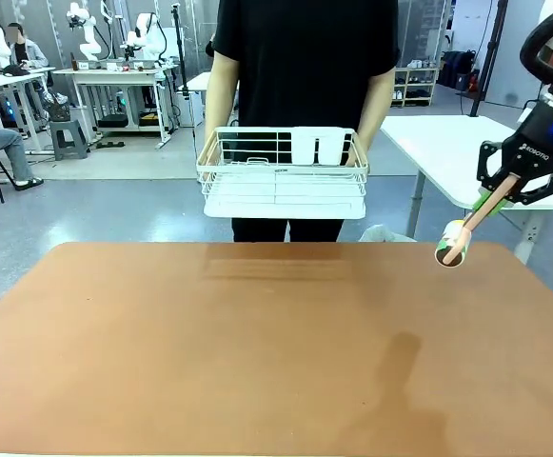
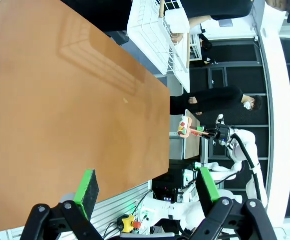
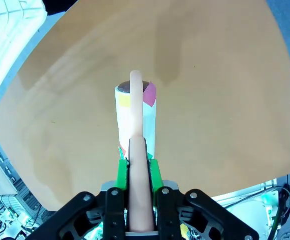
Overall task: Clean the table.
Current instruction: Clean the table with the Lint Roller when the human lifts the Dish drying rack, then place the Lint Roller down when the Dish drying rack is positioned in the middle of the table.
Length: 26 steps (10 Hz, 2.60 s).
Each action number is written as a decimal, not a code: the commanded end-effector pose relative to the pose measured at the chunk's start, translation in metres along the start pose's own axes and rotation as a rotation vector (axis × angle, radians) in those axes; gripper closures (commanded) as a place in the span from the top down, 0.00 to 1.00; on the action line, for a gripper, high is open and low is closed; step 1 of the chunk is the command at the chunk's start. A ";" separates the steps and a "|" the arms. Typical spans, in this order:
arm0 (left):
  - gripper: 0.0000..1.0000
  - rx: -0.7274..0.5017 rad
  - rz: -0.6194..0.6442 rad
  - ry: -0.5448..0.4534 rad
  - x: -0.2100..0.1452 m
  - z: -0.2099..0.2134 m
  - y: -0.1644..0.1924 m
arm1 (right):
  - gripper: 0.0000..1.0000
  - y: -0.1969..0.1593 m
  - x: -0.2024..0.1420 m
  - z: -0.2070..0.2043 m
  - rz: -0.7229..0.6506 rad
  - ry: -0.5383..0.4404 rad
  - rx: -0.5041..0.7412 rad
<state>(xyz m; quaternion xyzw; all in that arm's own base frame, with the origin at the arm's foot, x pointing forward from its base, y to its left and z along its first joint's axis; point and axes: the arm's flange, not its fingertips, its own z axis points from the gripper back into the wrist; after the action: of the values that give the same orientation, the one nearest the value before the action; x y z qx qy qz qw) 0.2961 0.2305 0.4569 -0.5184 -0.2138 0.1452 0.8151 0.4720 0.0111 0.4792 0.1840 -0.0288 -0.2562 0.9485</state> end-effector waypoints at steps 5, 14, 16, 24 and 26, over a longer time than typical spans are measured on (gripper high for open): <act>1.00 -0.026 -0.021 -0.006 0.001 0.003 -0.002 | 0.21 0.000 0.000 0.000 0.000 0.000 0.000; 1.00 -0.026 -0.021 -0.006 0.001 0.003 -0.002 | 0.21 -0.032 -0.058 0.050 0.280 0.013 -0.667; 1.00 -0.026 -0.021 -0.006 0.001 0.003 -0.002 | 0.21 -0.032 -0.058 0.050 0.280 0.013 -0.667; 1.00 -0.026 -0.021 -0.006 0.001 0.003 -0.002 | 0.21 -0.032 -0.058 0.050 0.280 0.013 -0.667; 1.00 -0.026 -0.021 -0.006 0.001 0.003 -0.002 | 0.21 -0.032 -0.058 0.050 0.280 0.013 -0.667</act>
<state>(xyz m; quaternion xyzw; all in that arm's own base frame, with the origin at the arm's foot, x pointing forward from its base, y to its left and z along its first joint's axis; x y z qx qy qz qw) 0.2963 0.2302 0.4568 -0.5183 -0.2137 0.1446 0.8154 0.3985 -0.0048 0.5154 -0.1417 0.0472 -0.1058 0.9831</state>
